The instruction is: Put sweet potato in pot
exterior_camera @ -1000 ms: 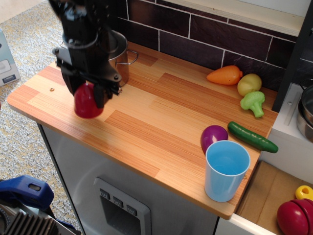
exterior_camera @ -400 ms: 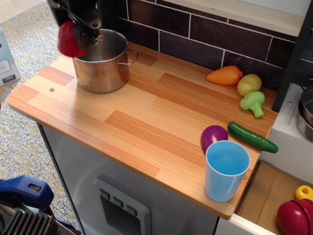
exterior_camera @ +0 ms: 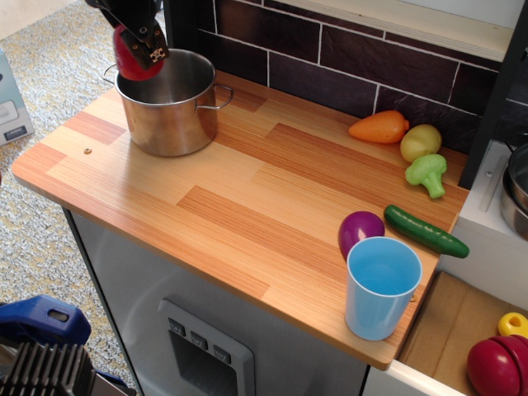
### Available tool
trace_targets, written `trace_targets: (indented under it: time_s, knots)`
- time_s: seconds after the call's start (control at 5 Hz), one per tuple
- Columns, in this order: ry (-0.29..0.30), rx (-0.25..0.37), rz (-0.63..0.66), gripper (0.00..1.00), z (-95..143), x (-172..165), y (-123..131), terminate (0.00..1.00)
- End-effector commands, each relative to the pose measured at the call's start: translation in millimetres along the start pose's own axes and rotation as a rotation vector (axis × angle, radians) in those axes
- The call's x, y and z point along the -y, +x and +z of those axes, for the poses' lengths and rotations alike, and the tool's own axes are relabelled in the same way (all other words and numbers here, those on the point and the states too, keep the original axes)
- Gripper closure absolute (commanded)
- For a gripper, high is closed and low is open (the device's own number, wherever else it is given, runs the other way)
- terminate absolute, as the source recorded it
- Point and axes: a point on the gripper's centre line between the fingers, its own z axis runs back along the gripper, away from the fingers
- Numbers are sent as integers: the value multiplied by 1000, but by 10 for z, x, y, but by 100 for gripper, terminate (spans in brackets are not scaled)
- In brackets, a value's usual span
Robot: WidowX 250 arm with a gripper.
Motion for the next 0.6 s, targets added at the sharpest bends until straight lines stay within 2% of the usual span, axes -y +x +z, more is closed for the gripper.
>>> trace_targets:
  time_s: [0.0,0.2,0.4]
  knots:
    - [-63,83,-36,0,78,-146,172,0]
    - [-63,83,-36,0,78,-146,172,0]
    - [-63,83,-36,0,78,-146,172,100]
